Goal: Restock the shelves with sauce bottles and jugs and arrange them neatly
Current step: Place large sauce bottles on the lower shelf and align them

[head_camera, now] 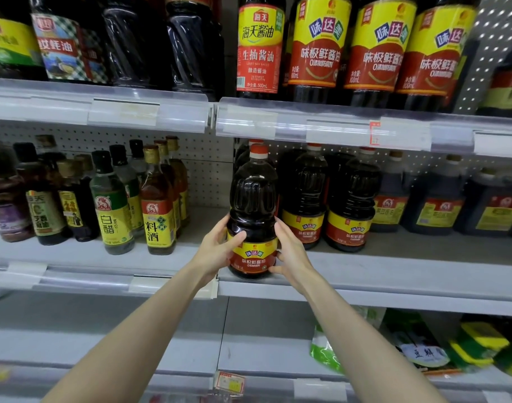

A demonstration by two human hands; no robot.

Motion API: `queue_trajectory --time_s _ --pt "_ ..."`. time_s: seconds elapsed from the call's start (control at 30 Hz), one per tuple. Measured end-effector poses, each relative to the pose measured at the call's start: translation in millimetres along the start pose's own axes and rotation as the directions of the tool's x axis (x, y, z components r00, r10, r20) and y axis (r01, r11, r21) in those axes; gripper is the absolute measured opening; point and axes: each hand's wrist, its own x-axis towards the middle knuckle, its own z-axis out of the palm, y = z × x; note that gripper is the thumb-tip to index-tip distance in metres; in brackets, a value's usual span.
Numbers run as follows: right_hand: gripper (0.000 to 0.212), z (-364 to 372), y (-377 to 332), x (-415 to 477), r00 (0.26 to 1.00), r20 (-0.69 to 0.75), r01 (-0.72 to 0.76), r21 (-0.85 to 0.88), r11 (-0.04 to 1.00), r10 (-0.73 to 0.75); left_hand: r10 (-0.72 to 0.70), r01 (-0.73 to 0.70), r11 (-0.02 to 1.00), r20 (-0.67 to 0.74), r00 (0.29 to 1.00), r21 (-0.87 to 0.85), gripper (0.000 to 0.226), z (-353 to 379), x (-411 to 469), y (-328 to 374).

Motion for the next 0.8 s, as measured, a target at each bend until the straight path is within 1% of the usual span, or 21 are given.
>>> queue_trajectory --time_s 0.53,0.7,0.8 --pt "0.044 0.2 -2.2 -0.1 1.0 0.002 -0.01 -0.012 1.0 0.01 0.021 -0.02 0.999 -0.038 0.999 0.027 0.059 2.0 0.8 -4.3" --pt "0.047 1.2 -6.9 -2.4 1.0 0.003 -0.018 -0.029 0.999 0.018 0.038 -0.032 0.997 -0.091 0.995 0.066 0.052 4.6 0.2 -1.5" --pt "0.048 -2.3 -11.2 -5.9 1.0 -0.009 0.021 -0.064 0.998 -0.021 0.045 -0.029 0.993 -0.136 0.99 0.115 0.051 6.6 -2.2 4.2"
